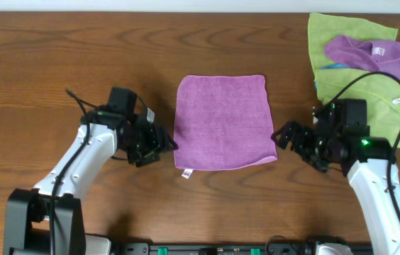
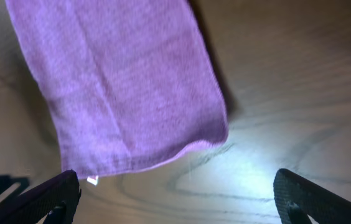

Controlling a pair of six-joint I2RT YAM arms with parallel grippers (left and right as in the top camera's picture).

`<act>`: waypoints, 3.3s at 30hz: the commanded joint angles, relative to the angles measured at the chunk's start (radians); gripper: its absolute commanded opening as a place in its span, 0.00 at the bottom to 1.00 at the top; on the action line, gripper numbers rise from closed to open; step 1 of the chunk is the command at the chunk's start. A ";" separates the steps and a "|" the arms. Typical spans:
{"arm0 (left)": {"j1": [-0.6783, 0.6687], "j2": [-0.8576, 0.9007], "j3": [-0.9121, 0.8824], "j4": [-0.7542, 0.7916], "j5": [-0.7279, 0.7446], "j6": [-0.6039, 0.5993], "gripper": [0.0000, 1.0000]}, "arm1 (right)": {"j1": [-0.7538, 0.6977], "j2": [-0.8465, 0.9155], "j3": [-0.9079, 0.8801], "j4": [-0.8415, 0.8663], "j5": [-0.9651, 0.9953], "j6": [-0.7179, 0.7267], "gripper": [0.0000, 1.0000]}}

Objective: Fold the cloth
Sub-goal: 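Move both grippers outward to the towel's side edges, then lower both grippers to the towel's bottom corners and pinch them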

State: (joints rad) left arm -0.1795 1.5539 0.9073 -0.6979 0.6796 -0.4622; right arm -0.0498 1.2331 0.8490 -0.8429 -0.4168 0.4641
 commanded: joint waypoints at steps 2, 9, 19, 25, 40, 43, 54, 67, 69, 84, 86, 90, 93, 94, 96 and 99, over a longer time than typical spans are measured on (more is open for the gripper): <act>0.003 -0.008 -0.087 0.070 0.055 -0.078 0.89 | -0.010 -0.014 -0.038 0.006 -0.089 0.011 0.99; 0.003 -0.008 -0.216 0.291 0.105 -0.201 0.95 | -0.010 -0.014 -0.039 0.005 -0.112 0.011 0.99; 0.000 -0.004 -0.297 0.537 0.106 -0.370 0.95 | -0.009 -0.014 -0.039 -0.011 -0.138 0.034 0.99; -0.058 -0.004 -0.302 0.567 0.069 -0.401 0.95 | -0.009 -0.014 -0.039 -0.010 -0.142 0.061 0.99; -0.124 0.029 -0.303 0.660 -0.043 -0.463 0.94 | -0.009 -0.014 -0.039 -0.033 -0.194 0.063 0.99; -0.124 0.078 -0.303 0.707 -0.021 -0.470 0.86 | -0.009 -0.014 -0.039 -0.037 -0.194 0.063 0.99; -0.124 0.126 -0.303 0.778 0.044 -0.465 0.06 | -0.009 -0.014 -0.039 -0.043 -0.087 0.063 0.99; -0.072 0.117 -0.302 0.757 0.171 -0.350 0.06 | -0.008 0.104 -0.187 0.198 -0.021 0.184 0.93; -0.068 0.117 -0.302 0.746 0.181 -0.336 0.06 | -0.008 0.132 -0.211 0.237 -0.031 0.219 0.87; -0.068 0.117 -0.303 0.717 0.214 -0.292 0.06 | 0.022 0.301 -0.241 0.412 -0.047 0.360 0.76; -0.068 0.117 -0.303 0.715 0.211 -0.292 0.06 | 0.038 0.315 -0.241 0.441 -0.046 0.377 0.72; -0.068 0.117 -0.302 0.707 0.208 -0.276 0.06 | 0.060 0.322 -0.241 0.460 -0.033 0.377 0.59; -0.068 0.117 -0.302 0.702 0.209 -0.266 0.06 | 0.077 0.323 -0.241 0.460 -0.005 0.377 0.47; -0.068 0.117 -0.303 0.702 0.209 -0.266 0.06 | 0.081 0.323 -0.241 0.461 -0.001 0.377 0.44; -0.068 0.117 -0.302 0.702 0.209 -0.264 0.06 | 0.090 0.323 -0.241 0.461 0.002 0.377 0.35; -0.068 0.117 -0.302 0.702 0.222 -0.236 0.06 | 0.104 0.323 -0.241 0.461 0.015 0.376 0.01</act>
State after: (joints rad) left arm -0.2512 1.6749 0.6128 0.0074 0.8841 -0.7418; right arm 0.0353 1.5444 0.6231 -0.3779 -0.4465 0.8341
